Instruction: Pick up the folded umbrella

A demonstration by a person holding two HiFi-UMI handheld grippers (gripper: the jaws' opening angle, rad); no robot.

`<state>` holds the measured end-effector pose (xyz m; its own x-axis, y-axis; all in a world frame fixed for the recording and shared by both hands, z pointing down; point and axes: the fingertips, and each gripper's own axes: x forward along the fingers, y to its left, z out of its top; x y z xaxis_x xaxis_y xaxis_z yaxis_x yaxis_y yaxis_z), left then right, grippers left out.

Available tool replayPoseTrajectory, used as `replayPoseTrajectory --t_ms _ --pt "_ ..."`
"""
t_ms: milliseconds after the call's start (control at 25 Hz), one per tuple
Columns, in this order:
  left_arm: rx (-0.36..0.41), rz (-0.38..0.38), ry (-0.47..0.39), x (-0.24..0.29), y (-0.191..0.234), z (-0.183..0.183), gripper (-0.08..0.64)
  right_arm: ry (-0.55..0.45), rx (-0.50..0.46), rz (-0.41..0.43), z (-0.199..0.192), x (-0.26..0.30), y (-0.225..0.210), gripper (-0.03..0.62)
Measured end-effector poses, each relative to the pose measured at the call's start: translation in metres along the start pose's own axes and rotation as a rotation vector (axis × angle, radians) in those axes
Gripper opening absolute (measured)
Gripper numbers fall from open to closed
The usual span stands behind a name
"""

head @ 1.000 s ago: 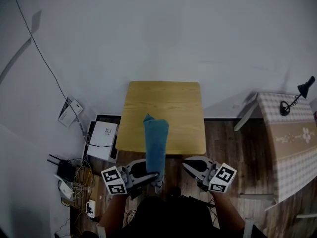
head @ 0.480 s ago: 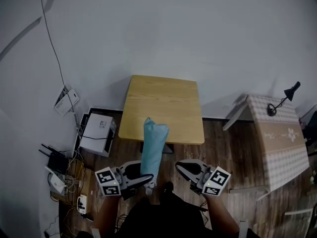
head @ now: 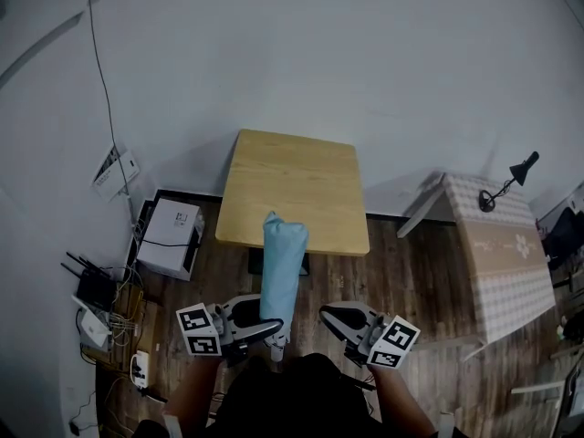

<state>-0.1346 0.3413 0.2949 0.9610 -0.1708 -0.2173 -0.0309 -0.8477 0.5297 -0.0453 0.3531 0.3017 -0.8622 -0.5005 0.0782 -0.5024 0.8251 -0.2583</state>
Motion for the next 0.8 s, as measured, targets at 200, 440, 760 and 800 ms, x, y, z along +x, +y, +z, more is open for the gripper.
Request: replayPoseTrajectory --t_ms 200,440,760,800 --pt "0.033 0.043 0.005 0.007 -0.007 0.003 0.253 0.009 -0.02 0.055 0.008 -0.001 0.001 0.02" --pt "0.055 0.092 -0.004 0.023 -0.018 0.014 0.254 -0.037 -0.029 0.098 0.028 -0.021 -0.007 0.02" --pt "0.075 0.147 0.024 0.03 -0.04 0.006 0.255 -0.068 -0.043 0.193 0.025 -0.032 -0.001 0.018" --pt "0.069 0.16 0.027 0.029 -0.041 0.002 0.255 -0.075 -0.048 0.205 0.025 -0.032 0.002 0.018"
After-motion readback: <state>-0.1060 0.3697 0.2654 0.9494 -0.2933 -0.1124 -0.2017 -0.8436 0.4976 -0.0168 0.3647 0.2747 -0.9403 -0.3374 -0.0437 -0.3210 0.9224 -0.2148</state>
